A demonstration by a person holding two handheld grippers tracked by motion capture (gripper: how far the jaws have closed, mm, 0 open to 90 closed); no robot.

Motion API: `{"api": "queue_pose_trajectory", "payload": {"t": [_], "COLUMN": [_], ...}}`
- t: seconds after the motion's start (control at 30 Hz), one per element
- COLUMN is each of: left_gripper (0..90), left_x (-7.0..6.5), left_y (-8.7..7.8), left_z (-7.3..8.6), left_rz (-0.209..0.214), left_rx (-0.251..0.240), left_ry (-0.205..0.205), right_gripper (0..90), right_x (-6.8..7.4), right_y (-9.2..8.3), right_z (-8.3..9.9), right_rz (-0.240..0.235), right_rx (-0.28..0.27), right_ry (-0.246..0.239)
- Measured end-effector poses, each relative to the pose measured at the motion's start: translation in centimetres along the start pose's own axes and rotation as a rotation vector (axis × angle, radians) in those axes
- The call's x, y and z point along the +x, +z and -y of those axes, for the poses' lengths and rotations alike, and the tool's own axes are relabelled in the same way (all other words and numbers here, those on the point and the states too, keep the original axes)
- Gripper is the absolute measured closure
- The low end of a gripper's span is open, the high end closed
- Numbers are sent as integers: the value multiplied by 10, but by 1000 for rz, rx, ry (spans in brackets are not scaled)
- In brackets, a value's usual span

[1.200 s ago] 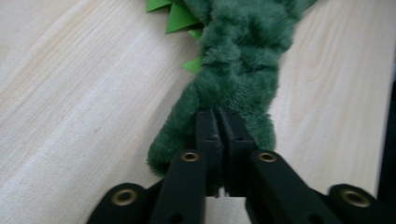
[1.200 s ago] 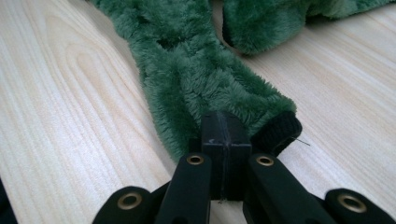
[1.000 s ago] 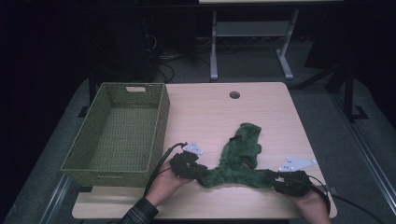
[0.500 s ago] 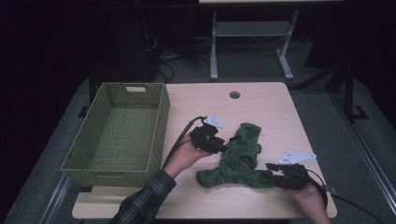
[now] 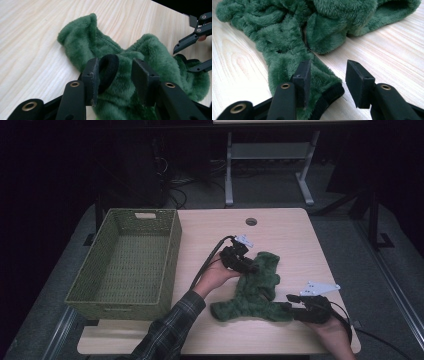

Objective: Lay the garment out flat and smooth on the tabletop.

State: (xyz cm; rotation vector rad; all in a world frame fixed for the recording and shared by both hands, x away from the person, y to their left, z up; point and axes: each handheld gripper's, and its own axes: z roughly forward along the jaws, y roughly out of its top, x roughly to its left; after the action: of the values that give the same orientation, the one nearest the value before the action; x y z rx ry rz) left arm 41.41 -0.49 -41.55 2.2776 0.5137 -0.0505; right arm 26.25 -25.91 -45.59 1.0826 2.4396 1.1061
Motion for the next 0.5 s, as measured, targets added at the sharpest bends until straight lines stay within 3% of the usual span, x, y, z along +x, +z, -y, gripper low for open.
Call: {"api": "queue_pose_trajectory", "payload": {"t": [0.17,0.27,0.33,0.5], "left_gripper": [569,720,823,848], "left_x": [-2,-2,-3,-4], "left_y": [13,14,11,-10], "left_z": [3,5,5,8], "left_rz": [21,22,24,-2], "left_rx": [36,57,50,-11], "left_ry": [-3,7,3,6], "right_gripper": [545,542,538,516], "right_x": [0,0,0,1], "right_y": [0,0,0,1], "right_z": [1,0,0,-1], "right_rz": [0,1,3,-11], "right_rx": [1,0,-1,-4], "right_ry": [4,6,3,16]}}
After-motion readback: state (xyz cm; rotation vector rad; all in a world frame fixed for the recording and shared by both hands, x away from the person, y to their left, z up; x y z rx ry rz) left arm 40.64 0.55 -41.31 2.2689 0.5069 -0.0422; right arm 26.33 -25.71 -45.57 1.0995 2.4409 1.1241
